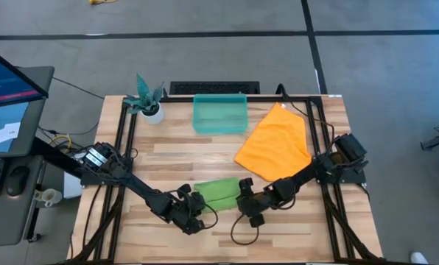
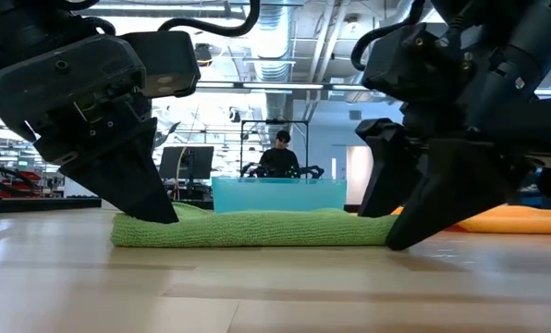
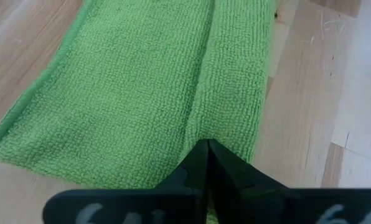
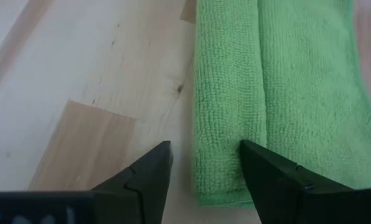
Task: Roll microfiber towels into tight, uniform cylinder then place into a basket
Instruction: Roll the green towel
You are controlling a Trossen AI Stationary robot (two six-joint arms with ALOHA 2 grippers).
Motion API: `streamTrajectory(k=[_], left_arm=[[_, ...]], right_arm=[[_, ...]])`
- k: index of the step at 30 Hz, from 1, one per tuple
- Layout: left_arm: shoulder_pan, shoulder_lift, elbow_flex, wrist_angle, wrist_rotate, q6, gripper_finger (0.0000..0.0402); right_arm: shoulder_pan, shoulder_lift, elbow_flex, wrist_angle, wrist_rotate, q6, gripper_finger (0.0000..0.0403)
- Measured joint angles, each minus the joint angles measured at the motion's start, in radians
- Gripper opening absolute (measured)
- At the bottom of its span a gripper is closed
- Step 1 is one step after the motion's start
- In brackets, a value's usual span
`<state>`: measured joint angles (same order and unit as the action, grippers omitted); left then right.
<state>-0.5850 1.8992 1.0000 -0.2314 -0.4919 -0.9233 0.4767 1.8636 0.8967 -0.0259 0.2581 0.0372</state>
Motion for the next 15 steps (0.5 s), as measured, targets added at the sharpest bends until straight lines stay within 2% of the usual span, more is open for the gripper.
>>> streamTrajectory(k=[4, 15], left_arm=[[0.0, 0.0, 0.0, 0.0, 0.001, 0.026, 0.0018], [0.0, 0.001, 0.0, 0.009, -0.017, 0.057, 0.0108]], right_arm=[[-0.015, 0.002, 0.0, -0.022, -0.013, 0.056, 0.0205], [-0.025, 0.005, -0.002, 0.002, -0.008, 0.06, 0.0153]])
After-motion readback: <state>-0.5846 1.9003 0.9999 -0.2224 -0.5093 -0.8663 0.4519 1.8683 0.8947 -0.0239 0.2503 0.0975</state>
